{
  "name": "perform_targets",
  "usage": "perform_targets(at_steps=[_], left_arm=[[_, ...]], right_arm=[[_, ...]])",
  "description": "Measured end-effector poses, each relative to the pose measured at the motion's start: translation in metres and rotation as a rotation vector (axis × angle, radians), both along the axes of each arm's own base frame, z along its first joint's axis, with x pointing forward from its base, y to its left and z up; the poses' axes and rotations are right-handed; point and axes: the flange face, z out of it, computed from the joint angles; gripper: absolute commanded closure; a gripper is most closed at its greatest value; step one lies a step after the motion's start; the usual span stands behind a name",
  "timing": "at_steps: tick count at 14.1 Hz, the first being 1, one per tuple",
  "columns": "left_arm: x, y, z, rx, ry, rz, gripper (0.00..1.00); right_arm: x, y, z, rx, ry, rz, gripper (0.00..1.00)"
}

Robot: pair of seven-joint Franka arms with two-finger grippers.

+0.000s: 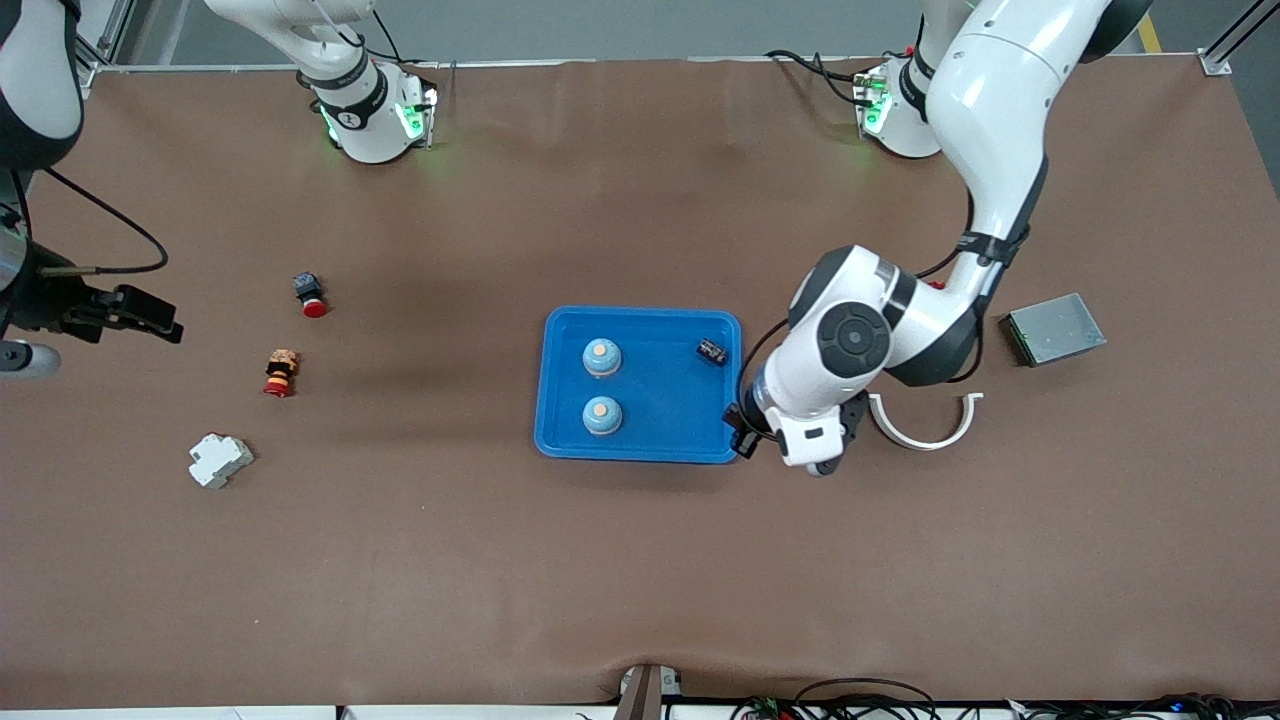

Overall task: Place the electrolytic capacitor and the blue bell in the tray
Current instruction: 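Carry the second capacitor into the tray with the left gripper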

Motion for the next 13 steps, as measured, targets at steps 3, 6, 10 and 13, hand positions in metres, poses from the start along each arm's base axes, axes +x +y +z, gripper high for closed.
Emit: perform_targets(at_steps=[3,6,10,13], left_arm=[[-0.010,-0.016,-0.012,0.009,0.017,-0.005,1.00],[-0.022,-0.031,-0.035,0.051,0.032,-0.001,1.00],[-0.035,-0.047,-0.067,0.088,0.046,-0.001,1.00],[-0.038,-0.049,-0.082,0.100,0.061,-0.008,1.00]], right_arm=[[-0.009,0.000,0.012,0.000,-0.017,0.000,0.00],[-0.018,0.000,0.015,0.000,-0.016,-0.001,0.00],[-0.030,-0.003,0.019,0.001,-0.018,-0.008,0.00],[-0.031,-0.003,0.019,0.001,-0.020,-0.007,0.00]])
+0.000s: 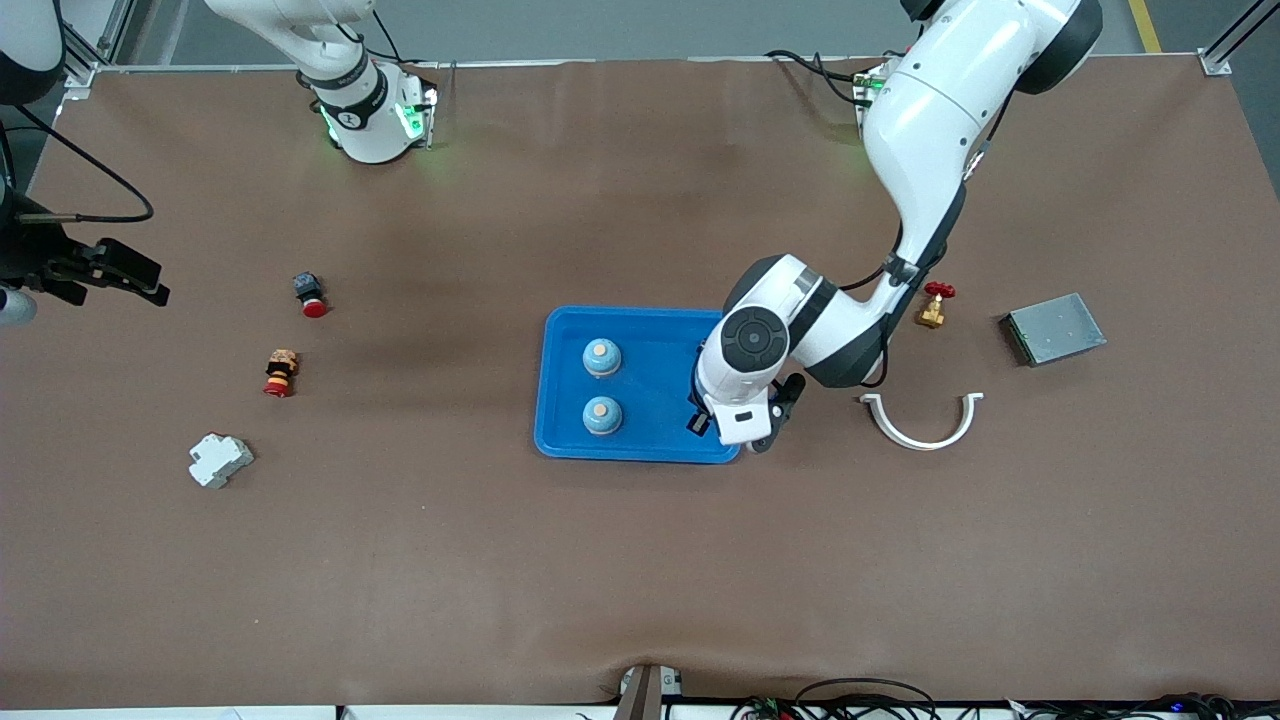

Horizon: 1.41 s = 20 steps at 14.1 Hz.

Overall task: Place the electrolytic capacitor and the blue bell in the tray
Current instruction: 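Carry the second capacitor into the tray with the left gripper, then open the left gripper to release the capacitor and lift away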

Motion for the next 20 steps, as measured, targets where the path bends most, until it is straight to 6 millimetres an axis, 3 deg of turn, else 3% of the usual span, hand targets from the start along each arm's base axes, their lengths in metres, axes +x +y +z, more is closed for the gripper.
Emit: perform_targets(at_steps=[9,15,19,20], left_arm=[[-0.013,-0.011,-0.035,0.031,0.014,-0.033,1.00],[-0.018,-0.013,-0.050,0.051,0.023,-0.052,1.00],[-0.019,-0.014,-0.050,0.055,0.020,-0.048,1.00],[-0.019,-0.014,-0.050,0.055,0.020,-0.048,0.63]], right_arm=[[0.000,0.004,-0.001,0.000,0.001,-0.007,0.00],[0.000,0.009,-0.002,0.001,0.003,-0.012,0.00],[0.000,0.013,-0.001,0.001,0.002,-0.022,0.00],[0.000,0.015,-0.001,0.001,0.002,-0.026,0.00]])
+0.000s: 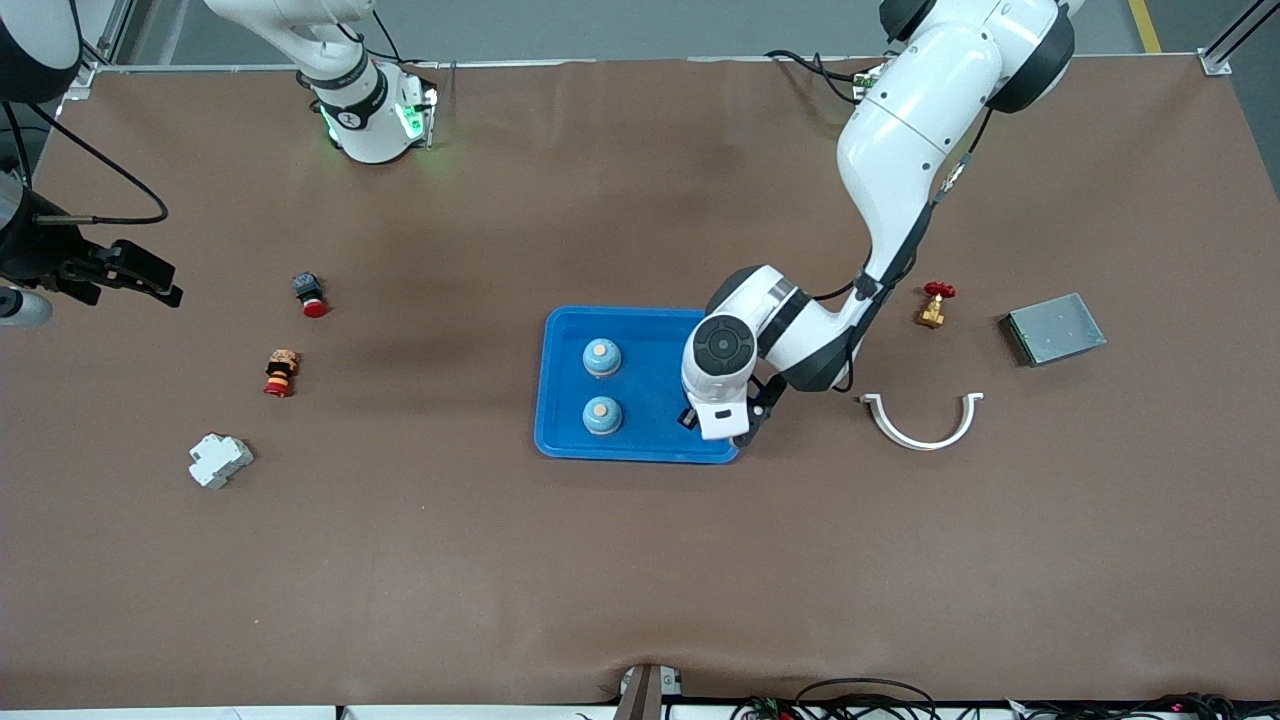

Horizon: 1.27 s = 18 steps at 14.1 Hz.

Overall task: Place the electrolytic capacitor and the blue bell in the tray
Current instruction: 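Open the left gripper to release the capacitor and lift away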

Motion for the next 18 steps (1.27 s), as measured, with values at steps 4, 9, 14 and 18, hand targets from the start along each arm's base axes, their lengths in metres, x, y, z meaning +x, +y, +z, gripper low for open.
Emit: perform_targets(at_steps=[4,9,14,18], left_arm=[[0.000,0.000,-0.001,0.002,0.000,0.000,0.00],[0.002,-0.001,0.002,-0.003,-0.006,0.001,0.00],[0.017,0.001,0.046,-0.025,-0.062,0.013,0.00],[0.026,0.028,0.102,0.029,-0.042,-0.039,0.00]], right_arm=[[0.000,0.003,0.000,0.000,0.000,-0.006,0.00],[-0.002,0.002,0.007,0.000,-0.015,-0.012,0.00],[-0.009,0.002,0.023,0.000,-0.029,-0.014,0.00],[-0.010,-0.001,0.024,0.000,-0.026,-0.020,0.00]])
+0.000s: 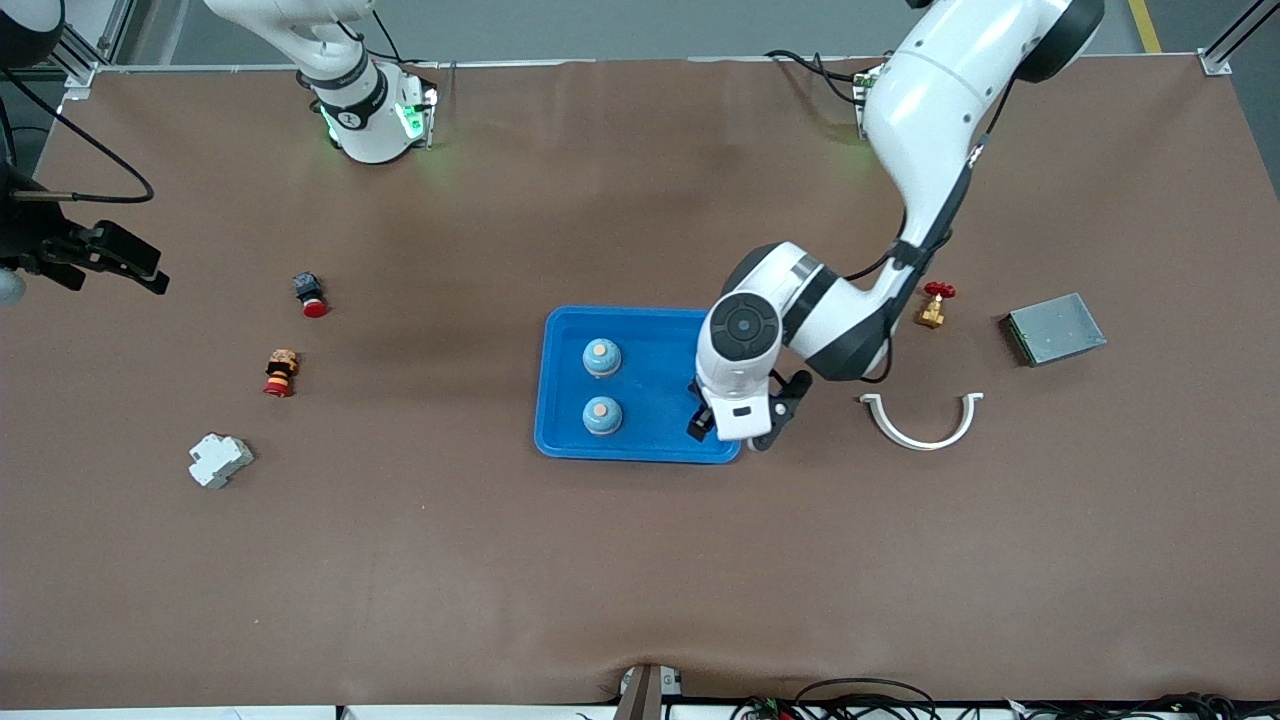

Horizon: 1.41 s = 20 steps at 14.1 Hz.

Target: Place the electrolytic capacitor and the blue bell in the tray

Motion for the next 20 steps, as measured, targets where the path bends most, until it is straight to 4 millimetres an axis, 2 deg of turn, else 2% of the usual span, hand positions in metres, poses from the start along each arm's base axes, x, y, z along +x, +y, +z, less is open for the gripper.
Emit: perform_targets(at_steps=[4,7,10,13,17,20], left_arm=[[0.015,0.050,0.059,0.018,-0.010,-0.072,0.00],[0.005,0.084,0.086,0.006,0.001,-0.143,0.00],[-0.007,0.132,0.112,-0.013,0.016,-0.245,0.00],[-0.024,0.178,0.130,0.002,0.024,-0.373,0.00],[-0.042,0.237,0.141,0.010,0.044,-0.526,0.00],[-0.053,0.292,0.148,-0.020,0.059,-0.638,0.00]], right_arm=[[-0.001,-0.001,0.003,0.000,0.004,-0.002,0.00],[-0.002,-0.002,0.008,0.000,0.004,-0.004,0.00],[-0.002,-0.003,0.008,0.001,0.006,-0.006,0.00],[-0.002,-0.004,0.008,0.001,0.007,-0.007,0.00],[-0.002,-0.004,0.008,0.001,0.007,-0.007,0.00],[-0.002,-0.004,0.008,0.001,0.007,-0.007,0.00]])
